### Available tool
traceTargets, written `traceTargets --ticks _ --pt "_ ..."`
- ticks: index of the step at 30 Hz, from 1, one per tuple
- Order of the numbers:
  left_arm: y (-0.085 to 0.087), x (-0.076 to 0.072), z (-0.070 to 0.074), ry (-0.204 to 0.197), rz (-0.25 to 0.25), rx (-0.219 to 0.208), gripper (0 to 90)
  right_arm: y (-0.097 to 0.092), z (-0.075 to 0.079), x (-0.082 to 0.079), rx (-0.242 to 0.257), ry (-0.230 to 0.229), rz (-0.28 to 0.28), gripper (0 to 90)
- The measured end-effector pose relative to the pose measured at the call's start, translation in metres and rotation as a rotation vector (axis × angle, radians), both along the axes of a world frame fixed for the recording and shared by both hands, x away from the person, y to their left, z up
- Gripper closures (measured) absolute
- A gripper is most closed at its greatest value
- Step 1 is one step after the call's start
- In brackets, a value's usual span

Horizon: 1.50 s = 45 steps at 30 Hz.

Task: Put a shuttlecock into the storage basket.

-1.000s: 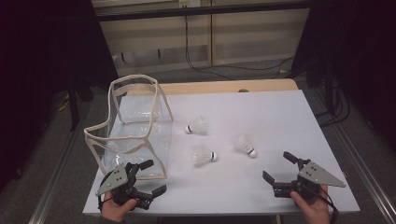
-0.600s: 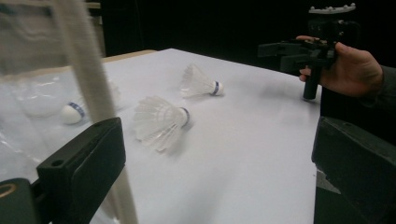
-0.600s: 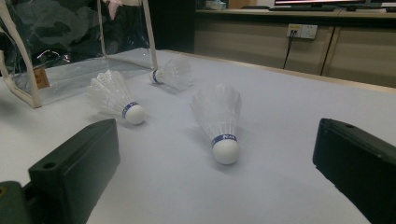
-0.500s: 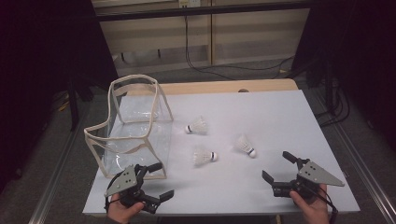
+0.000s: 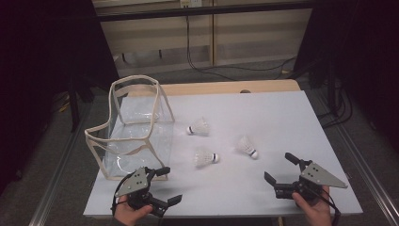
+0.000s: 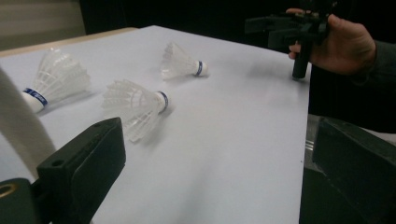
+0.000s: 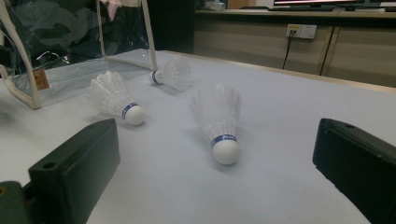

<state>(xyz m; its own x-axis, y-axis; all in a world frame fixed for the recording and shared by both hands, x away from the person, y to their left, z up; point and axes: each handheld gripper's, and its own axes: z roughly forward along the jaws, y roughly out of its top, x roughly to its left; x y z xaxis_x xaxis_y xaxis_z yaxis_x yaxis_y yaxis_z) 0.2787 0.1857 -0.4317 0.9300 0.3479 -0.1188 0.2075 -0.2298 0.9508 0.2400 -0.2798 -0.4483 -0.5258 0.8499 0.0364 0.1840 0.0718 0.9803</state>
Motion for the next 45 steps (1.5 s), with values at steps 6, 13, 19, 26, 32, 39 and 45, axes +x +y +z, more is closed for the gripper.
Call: traceTargets --ticks 6,13,19,26,32,39,45 --pt "-0.007 0.0 0.0 0.02 0.006 0.028 2.8 0.0 0.0 0.0 0.0 0.0 0.001 0.7" --pt "-0.017 0.002 -0.001 0.034 0.001 0.088 2.9 0.001 0.0 -0.001 0.0 0.0 0.001 0.7" --pt "-0.023 0.006 0.0 0.05 0.019 0.11 2.8 0.002 0.0 -0.001 -0.003 -0.003 0.004 0.7" --pt "-0.031 0.009 0.003 0.06 0.041 0.127 2.5 0.001 0.0 -0.001 -0.002 -0.004 0.004 0.7" --pt "-0.039 0.01 0.004 0.069 0.065 0.17 3.0 0.001 0.001 -0.001 -0.004 -0.004 0.0 0.7" --pt "-0.049 0.013 0.004 0.105 0.09 0.184 3.0 0.001 0.001 -0.001 -0.007 -0.006 -0.001 0.7" --pt "-0.056 0.016 0.006 0.137 0.144 0.171 2.1 0.001 0.001 -0.001 -0.013 -0.008 -0.002 0.7"
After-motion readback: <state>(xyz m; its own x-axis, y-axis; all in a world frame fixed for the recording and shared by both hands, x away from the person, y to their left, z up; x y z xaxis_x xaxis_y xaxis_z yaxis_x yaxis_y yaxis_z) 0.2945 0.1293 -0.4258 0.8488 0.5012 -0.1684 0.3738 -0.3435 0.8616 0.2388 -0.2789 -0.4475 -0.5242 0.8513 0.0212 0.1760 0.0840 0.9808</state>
